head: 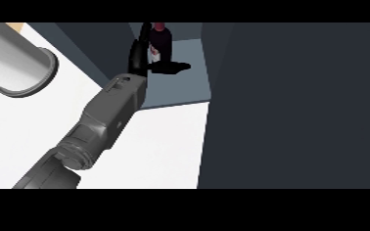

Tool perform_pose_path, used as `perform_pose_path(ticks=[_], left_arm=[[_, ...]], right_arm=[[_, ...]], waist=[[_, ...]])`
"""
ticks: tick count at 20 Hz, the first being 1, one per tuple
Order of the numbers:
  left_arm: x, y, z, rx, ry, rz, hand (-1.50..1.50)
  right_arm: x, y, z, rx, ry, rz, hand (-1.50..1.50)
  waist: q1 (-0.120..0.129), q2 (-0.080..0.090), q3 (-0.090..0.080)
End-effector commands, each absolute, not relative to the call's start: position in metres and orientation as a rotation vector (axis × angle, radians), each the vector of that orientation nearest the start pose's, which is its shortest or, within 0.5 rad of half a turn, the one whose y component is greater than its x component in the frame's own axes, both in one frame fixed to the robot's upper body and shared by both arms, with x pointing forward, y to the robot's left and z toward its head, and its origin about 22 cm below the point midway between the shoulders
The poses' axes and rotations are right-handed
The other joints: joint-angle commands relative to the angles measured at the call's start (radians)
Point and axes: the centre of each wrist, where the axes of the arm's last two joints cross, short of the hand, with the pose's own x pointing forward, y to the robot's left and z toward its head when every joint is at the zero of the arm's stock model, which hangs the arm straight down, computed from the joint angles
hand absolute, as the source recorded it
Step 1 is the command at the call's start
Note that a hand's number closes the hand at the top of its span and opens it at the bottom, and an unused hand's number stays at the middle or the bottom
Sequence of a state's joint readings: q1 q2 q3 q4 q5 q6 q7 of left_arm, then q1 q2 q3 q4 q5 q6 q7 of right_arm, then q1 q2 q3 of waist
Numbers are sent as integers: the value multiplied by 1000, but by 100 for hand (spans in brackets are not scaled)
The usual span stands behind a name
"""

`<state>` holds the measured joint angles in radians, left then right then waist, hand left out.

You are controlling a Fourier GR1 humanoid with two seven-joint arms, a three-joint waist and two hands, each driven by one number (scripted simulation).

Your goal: Pick up the wine, place it into the cabinet and close the cabinet

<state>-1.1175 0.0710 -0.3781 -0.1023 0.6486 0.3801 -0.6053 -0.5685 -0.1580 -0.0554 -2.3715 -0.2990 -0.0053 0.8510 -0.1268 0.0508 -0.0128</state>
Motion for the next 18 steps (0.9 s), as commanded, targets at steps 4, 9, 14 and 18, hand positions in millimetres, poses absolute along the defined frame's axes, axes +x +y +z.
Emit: perform_pose_path(ticks=[4, 9, 14, 18], left_arm=[[431, 139, 26, -116, -1907, 24, -150], [443, 131, 57, -276, -1879, 2, -150], [431, 97, 55, -307, -1874, -53, -150], [413, 80, 49, -343, -1889, -77, -150]], right_arm=[[173, -213, 274, 294, -1998, 323, -150], [190, -216, 281, 248, -1989, 286, -150], [170, -206, 287, 226, -1988, 254, -150], [171, -214, 296, 224, -1982, 235, -150]], waist=[[71, -36, 11], [114, -49, 12], [134, -61, 12], [146, -65, 12]])
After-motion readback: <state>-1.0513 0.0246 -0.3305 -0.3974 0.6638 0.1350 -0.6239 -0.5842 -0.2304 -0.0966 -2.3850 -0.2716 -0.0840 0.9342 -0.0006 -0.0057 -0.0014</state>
